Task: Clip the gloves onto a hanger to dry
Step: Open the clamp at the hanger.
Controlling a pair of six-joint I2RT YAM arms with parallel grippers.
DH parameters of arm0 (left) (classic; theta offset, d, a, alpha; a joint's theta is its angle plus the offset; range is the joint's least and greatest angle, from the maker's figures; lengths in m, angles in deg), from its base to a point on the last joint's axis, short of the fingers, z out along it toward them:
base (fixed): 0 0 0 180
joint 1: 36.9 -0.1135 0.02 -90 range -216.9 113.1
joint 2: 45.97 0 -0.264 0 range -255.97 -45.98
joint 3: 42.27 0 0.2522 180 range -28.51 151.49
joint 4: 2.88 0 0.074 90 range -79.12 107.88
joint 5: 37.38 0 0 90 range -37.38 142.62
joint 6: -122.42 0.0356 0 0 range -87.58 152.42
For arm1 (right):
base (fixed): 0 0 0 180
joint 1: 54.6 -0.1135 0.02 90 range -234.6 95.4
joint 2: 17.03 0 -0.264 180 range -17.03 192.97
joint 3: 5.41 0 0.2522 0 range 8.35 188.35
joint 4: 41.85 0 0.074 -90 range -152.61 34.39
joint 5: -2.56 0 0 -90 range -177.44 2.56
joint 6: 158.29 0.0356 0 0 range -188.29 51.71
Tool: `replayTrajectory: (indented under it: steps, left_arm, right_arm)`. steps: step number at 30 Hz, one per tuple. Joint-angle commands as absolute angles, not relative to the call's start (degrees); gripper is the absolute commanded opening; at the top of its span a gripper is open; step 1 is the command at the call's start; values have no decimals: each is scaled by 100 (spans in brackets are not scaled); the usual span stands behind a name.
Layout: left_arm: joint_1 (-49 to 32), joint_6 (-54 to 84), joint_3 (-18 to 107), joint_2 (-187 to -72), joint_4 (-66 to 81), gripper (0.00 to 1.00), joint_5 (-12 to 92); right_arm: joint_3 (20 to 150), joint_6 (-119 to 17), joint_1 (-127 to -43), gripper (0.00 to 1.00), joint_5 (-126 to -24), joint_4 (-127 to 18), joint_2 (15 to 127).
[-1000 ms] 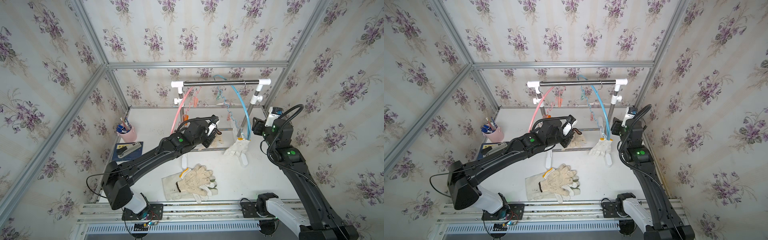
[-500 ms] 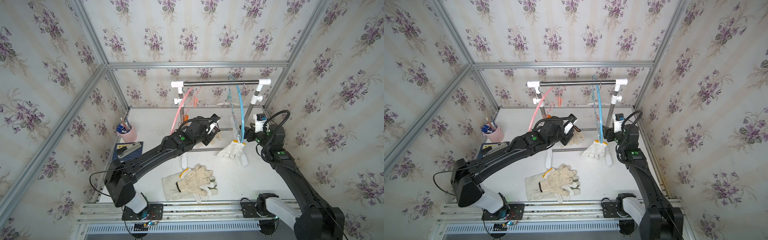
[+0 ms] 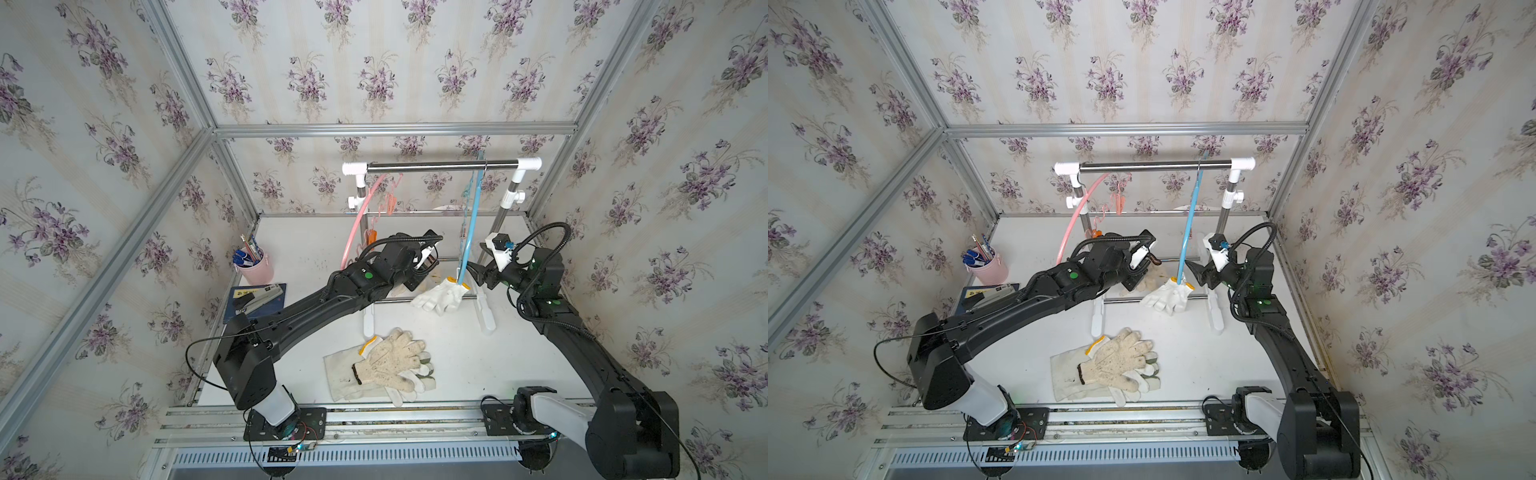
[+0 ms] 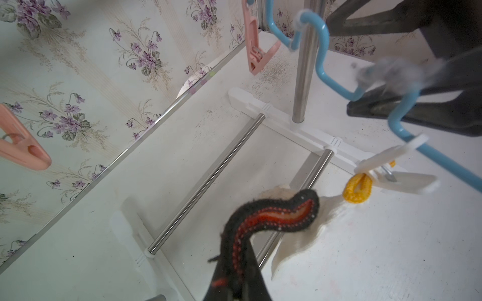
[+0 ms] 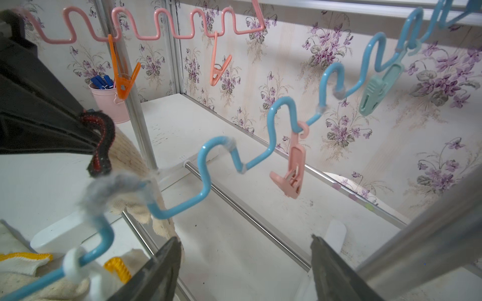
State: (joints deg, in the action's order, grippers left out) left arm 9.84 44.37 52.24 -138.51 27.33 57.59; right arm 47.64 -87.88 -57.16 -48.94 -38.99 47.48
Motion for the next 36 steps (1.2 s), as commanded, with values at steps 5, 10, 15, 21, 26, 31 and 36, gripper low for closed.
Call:
replayTrajectory:
  steps: [5, 10, 15, 21, 26, 31, 36]
  left_arm:
    - [976, 4529, 5323, -14007, 2583, 0, 5703]
    - [975, 4451, 5392, -14139, 2589, 0, 5697]
    - [975, 4401, 5575, -14290, 2735, 0, 5675]
    - [969, 4377, 5604, -14297, 2826, 0, 5670]
    - [968, 4359, 5561, -14240, 2889, 0, 5675]
    - [969, 4346, 5520, -14203, 2914, 0, 5675]
    - [969, 4356, 5501, -14165, 2952, 0, 5686]
  right_arm:
    - [4668, -9188, -5714, 86, -4754, -2814, 4929]
    - [4933, -9418, -5713, 84, -4221, -2719, 5282]
    - [5253, -9580, -5714, 80, -3928, -2893, 5691]
    - [5526, -9597, -5714, 77, -3989, -2863, 6054]
    - [5734, -9580, -5716, 74, -4163, -2840, 6241]
    - [5827, -9543, -5714, 72, -4078, -2836, 6395]
    - [5961, -9470, -5714, 67, -3940, -2836, 6569]
